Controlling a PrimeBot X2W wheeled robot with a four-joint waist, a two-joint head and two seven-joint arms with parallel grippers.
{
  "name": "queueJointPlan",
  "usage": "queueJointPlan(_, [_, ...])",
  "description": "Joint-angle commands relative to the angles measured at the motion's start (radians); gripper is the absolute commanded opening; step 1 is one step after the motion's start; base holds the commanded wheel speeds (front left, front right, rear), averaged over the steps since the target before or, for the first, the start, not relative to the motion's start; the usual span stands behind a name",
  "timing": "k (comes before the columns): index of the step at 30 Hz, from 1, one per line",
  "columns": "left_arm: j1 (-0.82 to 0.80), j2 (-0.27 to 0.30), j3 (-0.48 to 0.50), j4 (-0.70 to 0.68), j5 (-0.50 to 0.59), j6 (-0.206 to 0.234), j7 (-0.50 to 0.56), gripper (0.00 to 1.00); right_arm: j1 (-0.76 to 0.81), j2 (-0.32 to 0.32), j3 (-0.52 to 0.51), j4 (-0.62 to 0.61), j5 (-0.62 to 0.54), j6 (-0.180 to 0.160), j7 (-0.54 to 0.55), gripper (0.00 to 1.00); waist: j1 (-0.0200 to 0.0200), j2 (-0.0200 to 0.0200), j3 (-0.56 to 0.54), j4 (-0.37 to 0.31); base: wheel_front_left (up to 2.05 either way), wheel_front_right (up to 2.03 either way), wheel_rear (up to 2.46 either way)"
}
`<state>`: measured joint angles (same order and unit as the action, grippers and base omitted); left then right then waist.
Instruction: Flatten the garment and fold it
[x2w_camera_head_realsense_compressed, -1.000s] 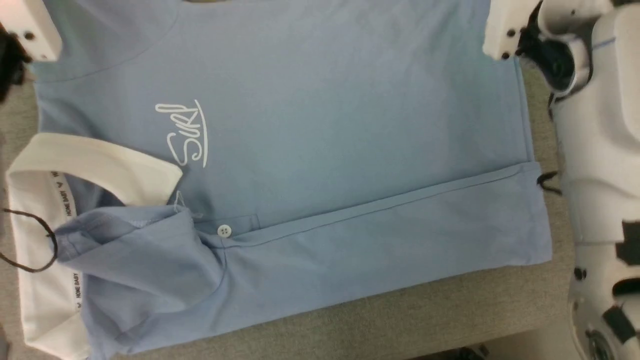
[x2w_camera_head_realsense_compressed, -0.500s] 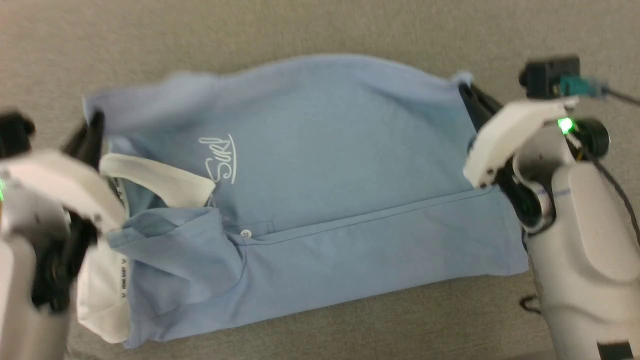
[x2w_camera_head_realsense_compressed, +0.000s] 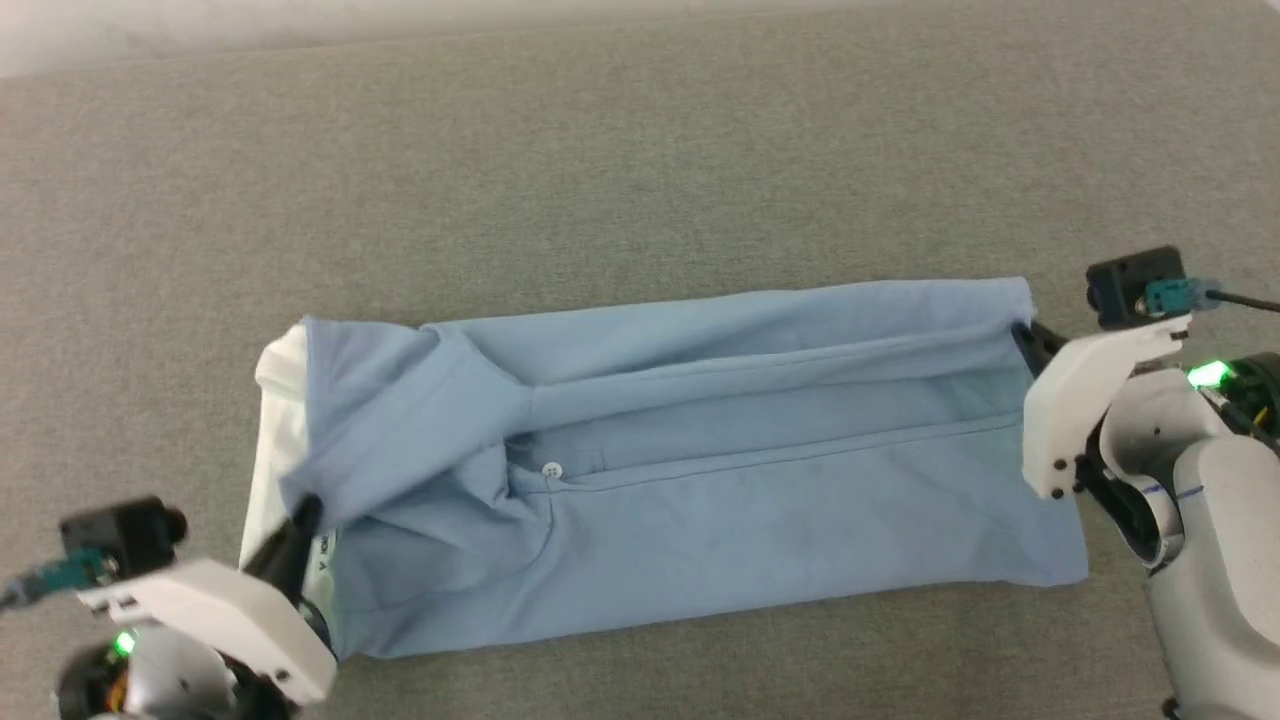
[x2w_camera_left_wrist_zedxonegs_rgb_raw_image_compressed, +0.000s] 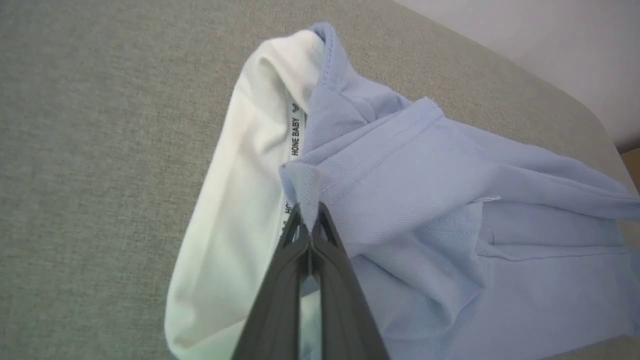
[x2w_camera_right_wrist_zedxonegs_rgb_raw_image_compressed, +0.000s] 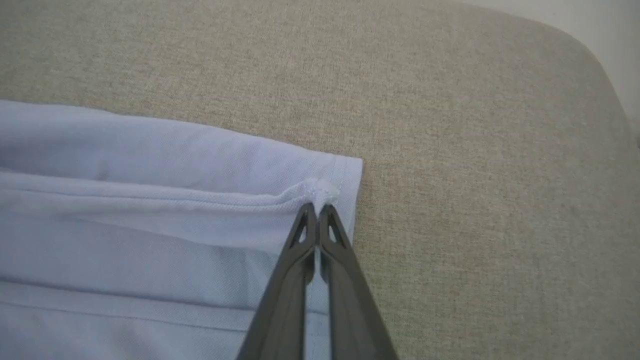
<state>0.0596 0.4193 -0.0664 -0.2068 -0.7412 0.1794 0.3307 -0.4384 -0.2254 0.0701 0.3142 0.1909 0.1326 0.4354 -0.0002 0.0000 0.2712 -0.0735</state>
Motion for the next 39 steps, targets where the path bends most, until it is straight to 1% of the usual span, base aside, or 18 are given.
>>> queueJointPlan(1, [0.017, -0.013, -0.004, 0.009, -0.01, -0.002, -0.009, 0.0, 0.016, -0.008, 0.006, 0.012, -0.008, -0.002, 0.009, 0.0, 0.0002, 0.0, 0.002, 0.005, 0.0, 0.0, 0.0])
queueJointPlan(4, [0.054, -0.028, -0.026, 0.049, -0.016, -0.016, -0.014, 0.0, 0.026, -0.033, 0.032, 0.052, -0.018, -0.002, 0.032, 0.0, 0.0002, 0.0, 0.004, 0.012, 0.0, 0.0, 0.0])
queueJointPlan(9, [0.067, -0.056, -0.078, 0.144, -0.018, -0.062, -0.037, 0.0, 0.035, -0.037, 0.055, 0.114, -0.015, -0.002, 0.05, 0.0, 0.0002, 0.0, 0.003, 0.023, 0.0, 0.0, 0.0])
queueJointPlan(12, [0.051, -0.06, -0.095, 0.201, -0.003, -0.081, -0.06, 0.0, 0.042, -0.03, 0.066, 0.14, 0.0, -0.002, 0.064, 0.0, 0.0002, 0.0, -0.003, 0.029, 0.0, 0.0, 0.0])
queueJointPlan(13, [0.045, -0.064, -0.096, 0.214, -0.002, -0.086, -0.071, 0.0, 0.047, -0.029, 0.07, 0.145, 0.009, -0.002, 0.072, 0.19, 0.0002, 0.0, -0.008, 0.032, 0.0, 0.0, 0.0])
queueJointPlan(14, [0.038, -0.07, -0.094, 0.225, -0.003, -0.089, -0.085, 0.24, 0.052, -0.028, 0.073, 0.145, 0.017, -0.002, 0.078, 0.71, 0.0002, 0.0, -0.013, 0.034, 0.0, 0.0, 0.0])
queueJointPlan(15, [0.032, -0.073, -0.092, 0.234, -0.002, -0.093, -0.098, 0.77, 0.059, -0.029, 0.073, 0.143, 0.027, -0.002, 0.083, 1.0, 0.0002, 0.0, -0.019, 0.036, 0.0, 0.0, 0.0])
queueJointPlan(16, [0.027, -0.075, -0.092, 0.242, 0.002, -0.097, -0.11, 1.0, 0.067, -0.029, 0.068, 0.138, 0.036, -0.002, 0.084, 1.0, 0.0002, 0.0, -0.025, 0.038, 0.0, 0.0, 0.0])
queueJointPlan(20, [0.011, -0.079, -0.089, 0.257, 0.03, -0.103, -0.175, 1.0, 0.119, -0.018, 0.031, 0.089, 0.068, -0.002, 0.07, 1.0, 0.0002, 0.0, -0.055, 0.046, 0.0, 0.0, 0.0])
queueJointPlan(25, [-0.012, -0.105, -0.088, 0.261, 0.083, -0.108, -0.313, 1.0, 0.204, 0.012, -0.043, -0.003, 0.07, -0.002, 0.019, 1.0, 0.0002, 0.0, -0.096, 0.054, 0.0, 0.0, 0.0])
queueJointPlan(32, [-0.073, -0.136, -0.083, 0.29, 0.18, -0.088, -0.52, 1.0, 0.301, 0.112, -0.172, -0.134, 0.058, -0.002, -0.069, 1.0, 0.0002, 0.0, -0.139, 0.063, 0.0, 0.0, 0.0])
queueJointPlan(35, [-0.111, -0.144, -0.075, 0.301, 0.219, -0.081, -0.566, 1.0, 0.32, 0.146, -0.227, -0.175, 0.045, -0.002, -0.104, 1.0, 0.0002, 0.0, -0.148, 0.067, 0.0, 0.0, 0.0])
queueJointPlan(39, [-0.162, -0.151, -0.059, 0.31, 0.288, -0.067, -0.588, 1.0, 0.313, 0.17, -0.296, -0.202, 0.028, -0.002, -0.142, 1.0, 0.0002, 0.0, -0.154, 0.069, 0.0, 0.0, 0.0])
